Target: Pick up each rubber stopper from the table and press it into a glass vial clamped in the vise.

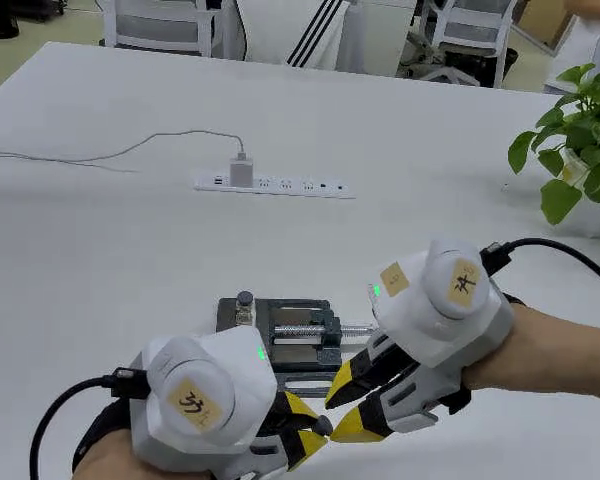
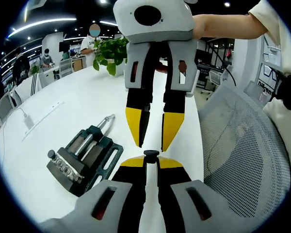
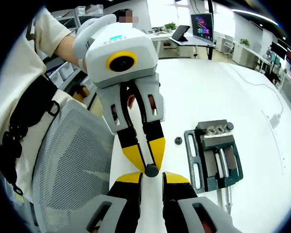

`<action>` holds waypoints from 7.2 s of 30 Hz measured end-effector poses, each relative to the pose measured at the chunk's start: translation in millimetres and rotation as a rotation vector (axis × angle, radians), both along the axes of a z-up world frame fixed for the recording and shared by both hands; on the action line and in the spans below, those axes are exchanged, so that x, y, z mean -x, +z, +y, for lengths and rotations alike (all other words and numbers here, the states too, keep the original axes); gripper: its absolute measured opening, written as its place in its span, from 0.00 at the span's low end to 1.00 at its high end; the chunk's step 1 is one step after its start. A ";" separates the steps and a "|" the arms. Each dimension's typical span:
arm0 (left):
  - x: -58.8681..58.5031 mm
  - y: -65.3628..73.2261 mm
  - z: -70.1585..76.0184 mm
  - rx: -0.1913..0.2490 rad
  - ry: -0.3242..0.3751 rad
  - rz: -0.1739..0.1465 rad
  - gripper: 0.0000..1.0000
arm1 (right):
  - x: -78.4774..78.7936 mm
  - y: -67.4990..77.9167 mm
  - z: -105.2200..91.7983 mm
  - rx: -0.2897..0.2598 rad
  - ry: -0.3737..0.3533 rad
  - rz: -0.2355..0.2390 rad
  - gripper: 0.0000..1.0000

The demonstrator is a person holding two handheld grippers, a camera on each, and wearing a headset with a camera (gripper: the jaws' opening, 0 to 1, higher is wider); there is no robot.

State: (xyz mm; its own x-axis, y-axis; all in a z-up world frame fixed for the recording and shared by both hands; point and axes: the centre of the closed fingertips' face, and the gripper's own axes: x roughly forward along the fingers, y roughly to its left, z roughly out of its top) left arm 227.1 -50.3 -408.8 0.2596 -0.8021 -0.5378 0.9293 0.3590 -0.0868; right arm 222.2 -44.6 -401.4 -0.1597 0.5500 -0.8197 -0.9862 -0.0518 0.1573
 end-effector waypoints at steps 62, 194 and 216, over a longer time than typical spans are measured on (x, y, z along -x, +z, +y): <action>-21.0 -3.4 64.6 0.045 0.254 -0.051 0.49 | -39.0 -13.7 37.7 0.042 0.030 -0.058 0.06; -40.4 -30.7 114.7 0.062 0.461 0.014 0.86 | -139.8 -30.9 87.8 0.220 -0.031 -0.358 0.05; -36.7 -34.7 114.0 0.061 0.459 0.032 0.85 | -136.0 -29.8 87.9 0.221 0.001 -0.331 0.11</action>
State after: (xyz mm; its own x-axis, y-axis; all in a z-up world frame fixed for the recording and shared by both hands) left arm 263.8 63.6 -443.5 0.5791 -0.6384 -0.5070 0.6718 0.7260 -0.1469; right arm 358.1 43.2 -431.2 0.1328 0.3548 -0.9255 -0.9853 -0.0537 -0.1620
